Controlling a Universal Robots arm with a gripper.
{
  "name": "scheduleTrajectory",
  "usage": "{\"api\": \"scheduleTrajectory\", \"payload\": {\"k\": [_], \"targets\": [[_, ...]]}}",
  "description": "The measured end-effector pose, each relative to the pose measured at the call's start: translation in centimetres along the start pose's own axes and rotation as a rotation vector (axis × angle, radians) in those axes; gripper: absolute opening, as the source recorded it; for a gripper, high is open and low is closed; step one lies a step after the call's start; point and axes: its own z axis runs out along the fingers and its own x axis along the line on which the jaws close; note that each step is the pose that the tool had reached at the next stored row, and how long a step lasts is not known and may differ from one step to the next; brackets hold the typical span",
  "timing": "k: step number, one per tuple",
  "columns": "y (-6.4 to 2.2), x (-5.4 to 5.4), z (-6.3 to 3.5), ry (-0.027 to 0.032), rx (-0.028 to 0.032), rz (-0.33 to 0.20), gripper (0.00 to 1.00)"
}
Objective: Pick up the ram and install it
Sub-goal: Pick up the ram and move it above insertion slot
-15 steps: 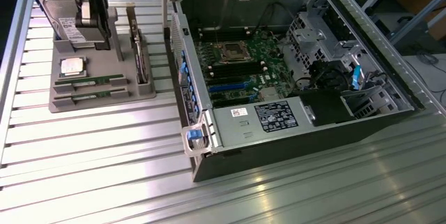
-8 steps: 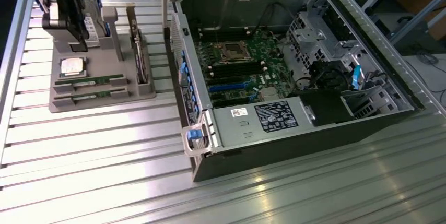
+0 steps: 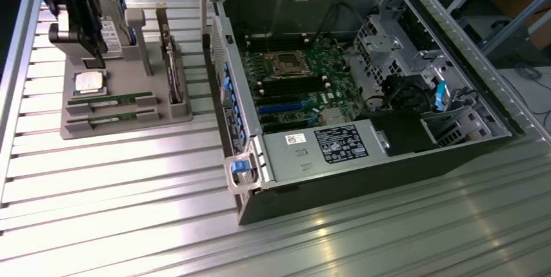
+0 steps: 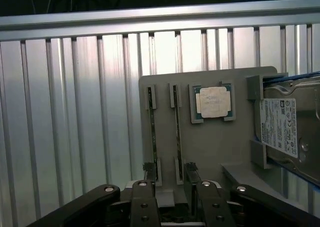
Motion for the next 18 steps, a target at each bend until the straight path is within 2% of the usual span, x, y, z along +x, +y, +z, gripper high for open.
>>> {"api": "scheduleTrajectory", "payload": {"k": [3, 18], "targets": [[0.0, 0.0, 0.04, -0.0002, 0.0002, 0.0, 0.36], [-0.08, 0.0, 4.67, -0.0001, 0.0002, 0.0, 0.36]]}}
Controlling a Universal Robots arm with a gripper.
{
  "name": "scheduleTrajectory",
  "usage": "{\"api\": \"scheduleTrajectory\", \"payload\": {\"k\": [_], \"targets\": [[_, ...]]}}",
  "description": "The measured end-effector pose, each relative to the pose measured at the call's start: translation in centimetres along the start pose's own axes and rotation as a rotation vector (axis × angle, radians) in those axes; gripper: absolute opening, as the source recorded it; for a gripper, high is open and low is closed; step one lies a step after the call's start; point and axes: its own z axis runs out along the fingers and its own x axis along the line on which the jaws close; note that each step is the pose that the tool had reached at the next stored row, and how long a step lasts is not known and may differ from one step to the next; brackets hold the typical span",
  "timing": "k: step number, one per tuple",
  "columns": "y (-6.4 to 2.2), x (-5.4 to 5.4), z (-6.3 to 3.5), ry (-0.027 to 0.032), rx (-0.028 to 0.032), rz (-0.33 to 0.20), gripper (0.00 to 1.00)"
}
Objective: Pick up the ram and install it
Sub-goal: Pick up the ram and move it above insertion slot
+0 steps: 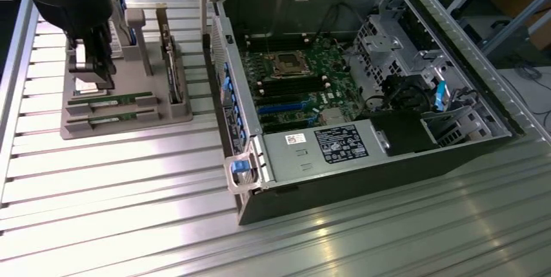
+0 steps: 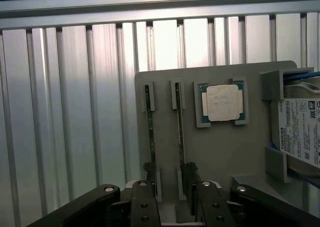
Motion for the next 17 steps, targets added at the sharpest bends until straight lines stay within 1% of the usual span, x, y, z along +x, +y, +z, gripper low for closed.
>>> {"api": "scheduleTrajectory", "payload": {"k": [2, 5, 14, 17], "targets": [[-0.01, 0.0, 0.73, 0.0, 0.0, 0.0, 0.36], [-0.01, 0.0, 0.78, 0.0001, -0.0001, 0.0, 0.36], [-0.09, 1.6, 0.8, -0.0001, -0.0001, 0.0, 0.36], [-0.09, 1.7, 0.81, -0.0007, -0.0001, 0.0, 0.36]]}}
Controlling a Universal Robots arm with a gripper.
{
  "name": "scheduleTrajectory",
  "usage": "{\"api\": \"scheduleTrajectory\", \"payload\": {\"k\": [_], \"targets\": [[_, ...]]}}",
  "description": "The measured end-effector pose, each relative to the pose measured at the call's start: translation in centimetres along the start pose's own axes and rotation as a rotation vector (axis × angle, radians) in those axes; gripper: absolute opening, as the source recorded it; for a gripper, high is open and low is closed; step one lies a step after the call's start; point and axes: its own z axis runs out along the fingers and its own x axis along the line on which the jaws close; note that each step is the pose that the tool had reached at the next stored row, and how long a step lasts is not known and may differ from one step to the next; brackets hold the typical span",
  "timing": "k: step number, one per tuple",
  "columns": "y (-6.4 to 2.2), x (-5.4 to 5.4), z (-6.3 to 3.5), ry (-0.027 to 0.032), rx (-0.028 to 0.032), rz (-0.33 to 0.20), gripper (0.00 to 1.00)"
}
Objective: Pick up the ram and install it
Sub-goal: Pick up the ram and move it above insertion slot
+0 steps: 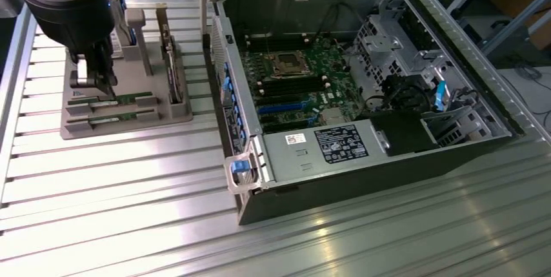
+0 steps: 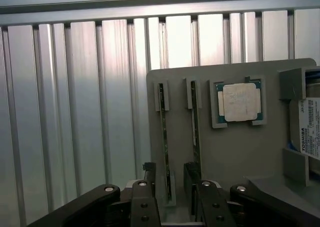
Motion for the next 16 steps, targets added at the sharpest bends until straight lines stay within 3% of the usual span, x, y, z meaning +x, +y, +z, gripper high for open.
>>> {"api": "scheduleTrajectory", "payload": {"k": [11, 16], "targets": [[-0.04, 0.0, 2.72, 0.0, 0.0, 0.0, 0.36], [-0.05, 0.0, 2.96, 0.0056, 0.0008, -0.037, 0.36]]}}
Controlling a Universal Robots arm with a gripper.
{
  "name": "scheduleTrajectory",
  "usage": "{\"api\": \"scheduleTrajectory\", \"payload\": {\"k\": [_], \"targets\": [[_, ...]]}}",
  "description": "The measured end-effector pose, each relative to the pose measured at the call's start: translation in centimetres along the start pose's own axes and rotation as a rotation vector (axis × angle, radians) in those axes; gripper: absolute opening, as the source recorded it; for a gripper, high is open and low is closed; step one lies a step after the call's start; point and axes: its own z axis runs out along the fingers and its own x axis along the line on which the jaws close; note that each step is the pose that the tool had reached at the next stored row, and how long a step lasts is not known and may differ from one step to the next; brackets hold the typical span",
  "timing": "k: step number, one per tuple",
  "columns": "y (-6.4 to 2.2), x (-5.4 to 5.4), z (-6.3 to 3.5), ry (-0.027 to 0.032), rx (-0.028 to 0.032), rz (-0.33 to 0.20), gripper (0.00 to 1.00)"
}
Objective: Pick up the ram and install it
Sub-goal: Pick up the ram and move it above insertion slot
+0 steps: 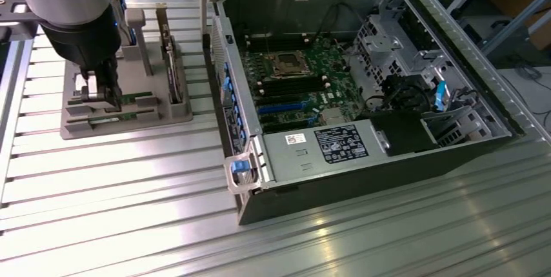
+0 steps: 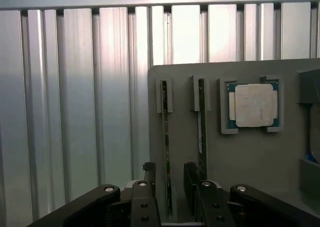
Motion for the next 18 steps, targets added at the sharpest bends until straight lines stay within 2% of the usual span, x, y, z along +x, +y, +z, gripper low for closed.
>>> {"api": "scheduleTrajectory", "payload": {"k": [3, 8, 9, 14, 18], "targets": [[0.0, 0.0, 0.06, 0.003, 0.0003, -0.017, 0.36], [0.05, 0.0, 1.12, 0.0029, 0.0005, -0.017, 0.36], [0.05, 0.0, 1.63, 0.0028, 0.0005, -0.017, 0.36], [0.09, -0.1, 2.92, 0.0029, 0.0005, -0.017, 0.36], [0.11, -0.1, 3.46, 0.0029, 0.0005, -0.017, 0.36]]}}
